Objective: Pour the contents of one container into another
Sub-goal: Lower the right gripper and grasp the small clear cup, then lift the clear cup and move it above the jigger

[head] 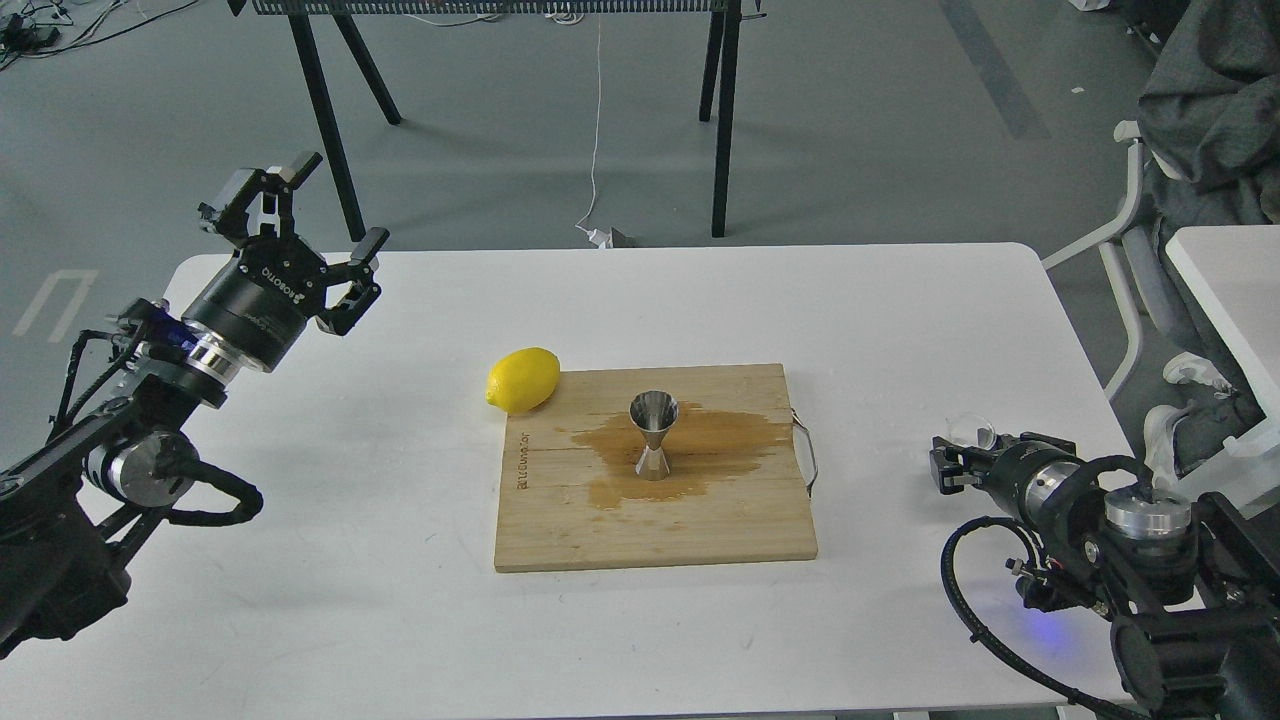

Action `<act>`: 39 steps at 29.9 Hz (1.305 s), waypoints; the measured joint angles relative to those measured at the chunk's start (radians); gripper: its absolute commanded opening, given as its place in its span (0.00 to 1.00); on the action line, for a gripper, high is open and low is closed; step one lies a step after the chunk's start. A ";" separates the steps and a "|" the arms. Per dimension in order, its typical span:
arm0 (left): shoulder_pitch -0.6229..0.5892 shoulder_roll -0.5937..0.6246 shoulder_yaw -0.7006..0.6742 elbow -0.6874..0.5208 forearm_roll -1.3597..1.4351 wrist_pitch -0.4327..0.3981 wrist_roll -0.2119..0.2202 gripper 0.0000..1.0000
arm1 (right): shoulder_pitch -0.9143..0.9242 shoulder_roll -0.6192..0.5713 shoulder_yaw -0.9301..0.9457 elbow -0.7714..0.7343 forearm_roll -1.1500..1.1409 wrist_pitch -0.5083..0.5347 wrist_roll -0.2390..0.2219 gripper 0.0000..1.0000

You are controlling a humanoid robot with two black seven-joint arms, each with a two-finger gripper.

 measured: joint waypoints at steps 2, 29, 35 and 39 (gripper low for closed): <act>0.000 0.000 0.000 0.000 0.000 0.000 0.000 0.95 | 0.000 0.000 0.000 0.000 0.000 0.000 0.000 0.49; 0.000 0.000 0.000 0.016 -0.002 0.000 0.000 0.95 | 0.005 -0.011 -0.073 0.274 -0.202 0.016 -0.006 0.48; 0.000 0.000 0.000 0.016 -0.002 0.000 0.000 0.95 | 0.107 -0.020 -0.204 0.333 -0.309 0.016 -0.013 0.48; 0.000 -0.001 0.000 0.016 -0.001 0.000 0.000 0.95 | 0.217 -0.028 -0.344 0.335 -0.339 0.018 -0.014 0.48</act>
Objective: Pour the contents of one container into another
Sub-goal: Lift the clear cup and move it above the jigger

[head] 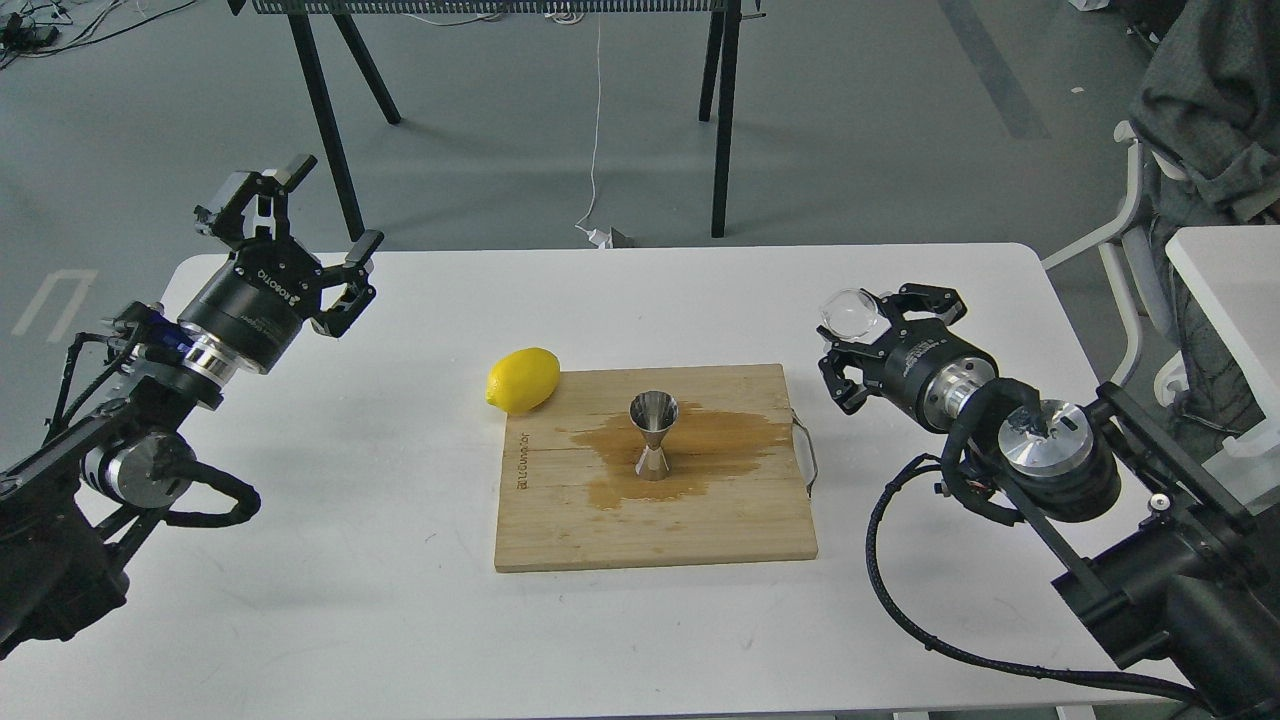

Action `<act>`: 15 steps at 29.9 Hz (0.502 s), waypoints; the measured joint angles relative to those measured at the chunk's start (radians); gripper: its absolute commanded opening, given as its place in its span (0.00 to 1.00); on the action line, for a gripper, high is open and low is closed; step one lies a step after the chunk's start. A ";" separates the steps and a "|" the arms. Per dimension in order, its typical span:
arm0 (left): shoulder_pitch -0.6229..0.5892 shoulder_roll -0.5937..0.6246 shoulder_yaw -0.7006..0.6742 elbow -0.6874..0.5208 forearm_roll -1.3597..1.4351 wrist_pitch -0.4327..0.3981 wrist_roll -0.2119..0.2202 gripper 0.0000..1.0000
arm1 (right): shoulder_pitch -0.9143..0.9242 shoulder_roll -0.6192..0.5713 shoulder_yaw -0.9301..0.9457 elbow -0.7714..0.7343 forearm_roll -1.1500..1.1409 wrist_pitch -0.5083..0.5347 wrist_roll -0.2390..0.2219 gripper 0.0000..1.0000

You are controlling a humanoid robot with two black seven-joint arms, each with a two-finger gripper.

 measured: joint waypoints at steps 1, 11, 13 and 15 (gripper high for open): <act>0.000 0.000 0.000 0.000 0.000 0.000 0.000 0.95 | 0.030 0.000 -0.038 -0.001 -0.014 0.000 0.000 0.48; 0.003 -0.001 0.003 0.017 0.002 0.000 0.000 0.95 | 0.275 0.002 -0.368 -0.009 -0.122 0.001 -0.003 0.48; 0.003 -0.006 0.003 0.021 0.002 0.000 0.000 0.95 | 0.306 0.002 -0.412 -0.009 -0.143 0.001 -0.003 0.48; 0.003 -0.013 0.003 0.022 0.002 0.000 0.000 0.95 | 0.328 0.002 -0.442 -0.007 -0.161 0.001 -0.003 0.48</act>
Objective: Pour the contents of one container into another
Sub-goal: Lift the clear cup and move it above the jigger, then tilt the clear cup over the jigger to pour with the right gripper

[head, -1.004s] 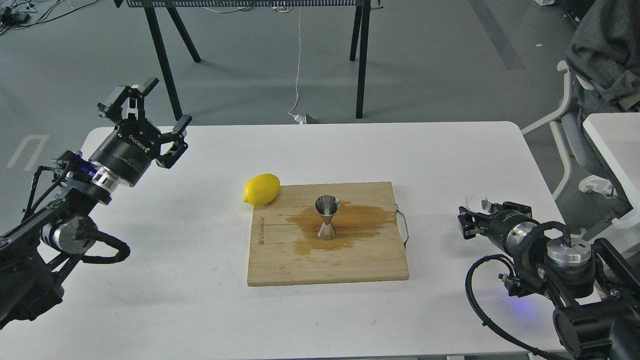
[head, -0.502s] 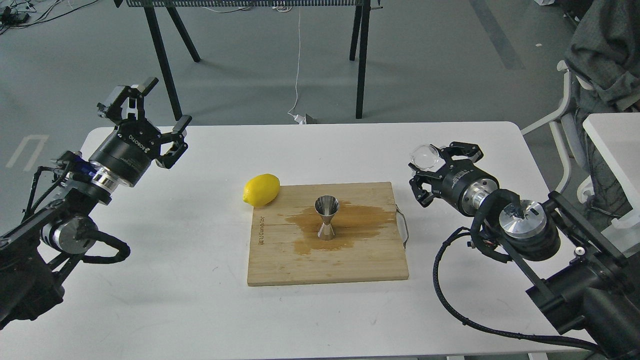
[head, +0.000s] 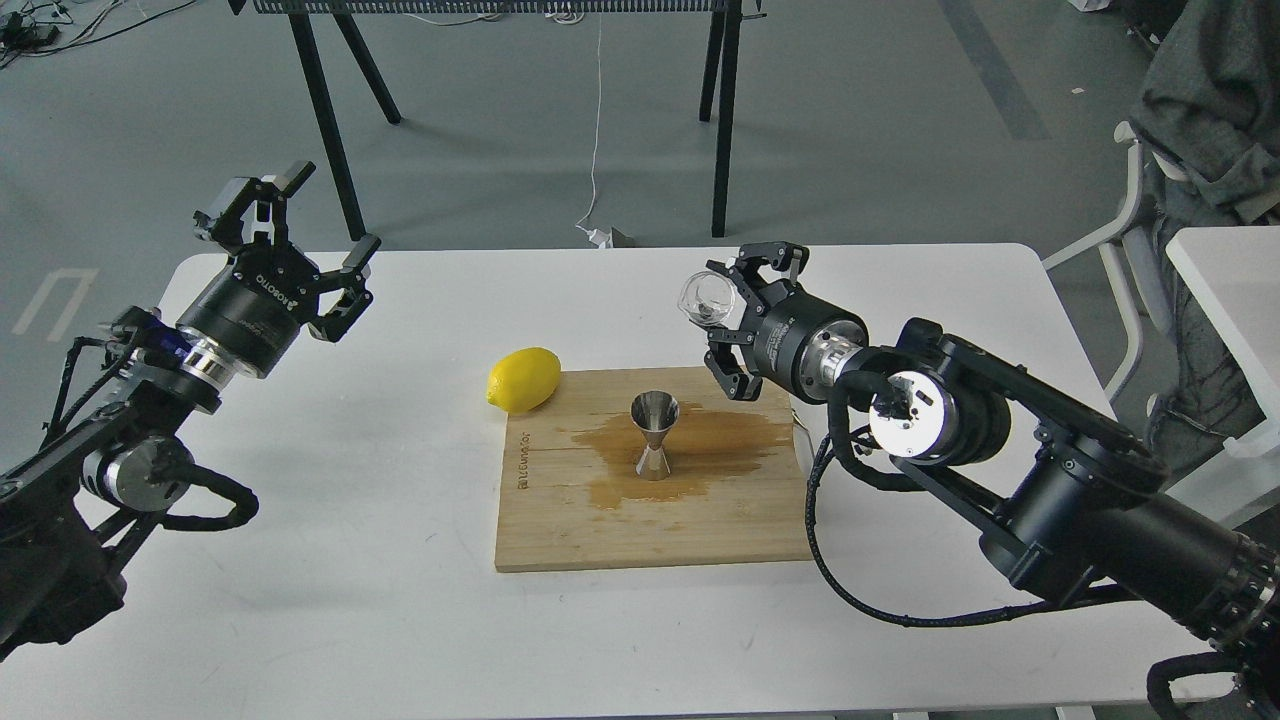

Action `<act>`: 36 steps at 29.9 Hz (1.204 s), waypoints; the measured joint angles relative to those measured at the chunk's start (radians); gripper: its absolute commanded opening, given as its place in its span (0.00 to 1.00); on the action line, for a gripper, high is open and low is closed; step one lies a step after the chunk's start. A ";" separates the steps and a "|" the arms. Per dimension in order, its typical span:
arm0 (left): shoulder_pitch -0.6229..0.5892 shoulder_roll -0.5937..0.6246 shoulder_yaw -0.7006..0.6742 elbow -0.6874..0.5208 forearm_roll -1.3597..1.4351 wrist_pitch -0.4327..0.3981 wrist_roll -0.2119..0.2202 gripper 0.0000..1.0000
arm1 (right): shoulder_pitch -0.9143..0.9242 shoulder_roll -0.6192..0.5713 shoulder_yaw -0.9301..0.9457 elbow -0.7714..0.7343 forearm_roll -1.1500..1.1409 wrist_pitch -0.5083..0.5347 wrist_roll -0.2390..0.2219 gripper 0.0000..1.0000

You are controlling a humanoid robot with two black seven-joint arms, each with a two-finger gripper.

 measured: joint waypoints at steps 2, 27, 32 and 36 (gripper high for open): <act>0.000 -0.003 0.001 0.000 0.000 0.000 0.000 0.95 | 0.017 -0.001 -0.023 0.003 -0.020 0.000 -0.001 0.48; -0.001 -0.005 -0.002 0.000 0.000 0.000 0.000 0.95 | 0.101 -0.029 -0.240 0.021 -0.243 0.044 -0.025 0.48; -0.001 -0.005 -0.003 0.000 0.000 0.000 0.000 0.95 | 0.122 -0.034 -0.290 0.032 -0.258 0.064 -0.026 0.48; -0.001 -0.005 -0.003 0.000 0.000 0.000 0.000 0.95 | 0.128 -0.040 -0.300 0.036 -0.277 0.075 -0.027 0.48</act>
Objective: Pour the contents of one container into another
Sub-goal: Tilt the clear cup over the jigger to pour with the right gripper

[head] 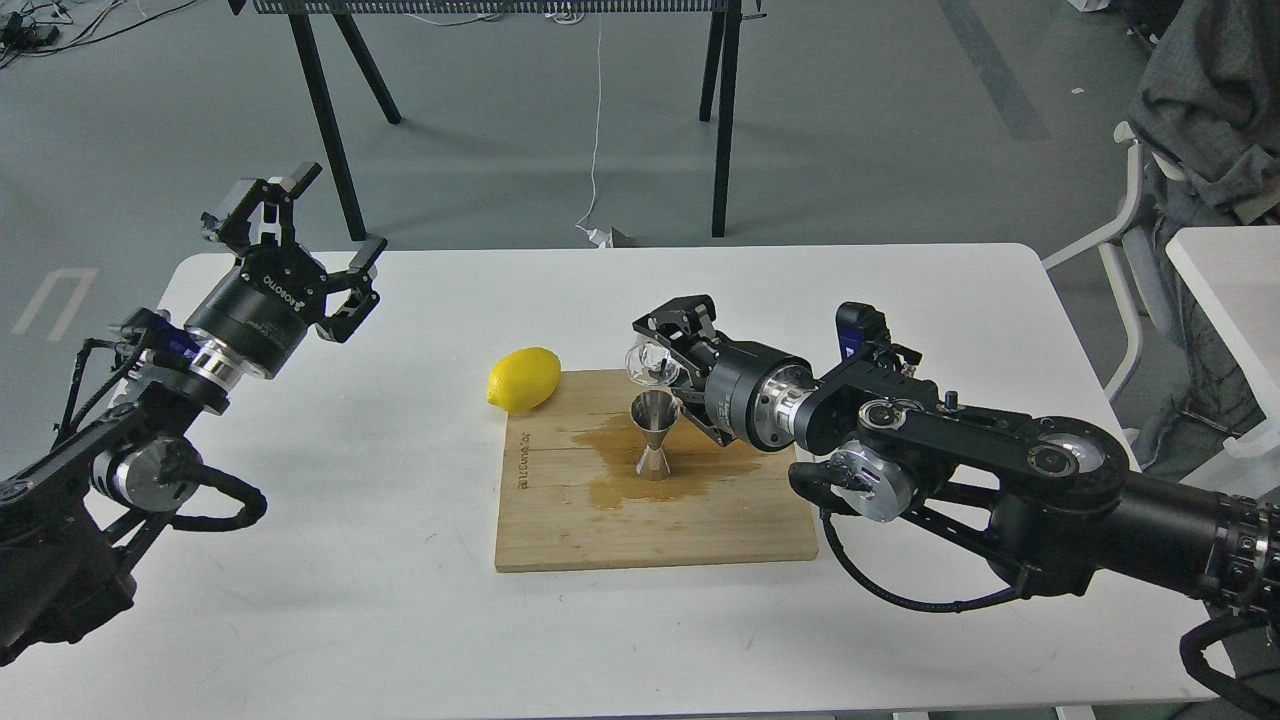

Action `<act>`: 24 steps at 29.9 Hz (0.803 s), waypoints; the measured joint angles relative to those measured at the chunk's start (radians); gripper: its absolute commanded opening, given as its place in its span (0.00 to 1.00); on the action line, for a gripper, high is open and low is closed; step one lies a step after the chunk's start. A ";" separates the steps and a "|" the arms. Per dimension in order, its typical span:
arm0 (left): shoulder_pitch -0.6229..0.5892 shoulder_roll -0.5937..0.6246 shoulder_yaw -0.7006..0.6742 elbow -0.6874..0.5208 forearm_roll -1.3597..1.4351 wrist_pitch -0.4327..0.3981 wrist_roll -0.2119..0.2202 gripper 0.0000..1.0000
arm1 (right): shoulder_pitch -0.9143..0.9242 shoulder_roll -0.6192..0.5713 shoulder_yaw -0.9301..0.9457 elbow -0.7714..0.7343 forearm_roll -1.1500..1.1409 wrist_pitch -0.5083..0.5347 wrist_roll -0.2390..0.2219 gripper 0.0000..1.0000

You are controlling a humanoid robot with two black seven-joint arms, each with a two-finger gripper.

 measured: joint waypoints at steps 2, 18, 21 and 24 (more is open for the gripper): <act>0.000 0.000 -0.001 0.000 0.000 0.000 0.000 0.95 | 0.002 -0.011 -0.002 0.000 -0.017 0.006 0.000 0.48; 0.002 -0.001 -0.001 0.000 0.000 0.000 0.000 0.95 | 0.010 -0.044 -0.043 0.024 -0.055 0.020 -0.001 0.48; 0.002 -0.001 -0.001 0.000 0.000 0.000 0.000 0.95 | 0.010 -0.044 -0.044 0.024 -0.065 0.020 -0.001 0.48; 0.002 -0.001 -0.001 0.000 0.000 0.000 0.000 0.95 | 0.010 -0.044 -0.046 0.023 -0.090 0.020 -0.001 0.48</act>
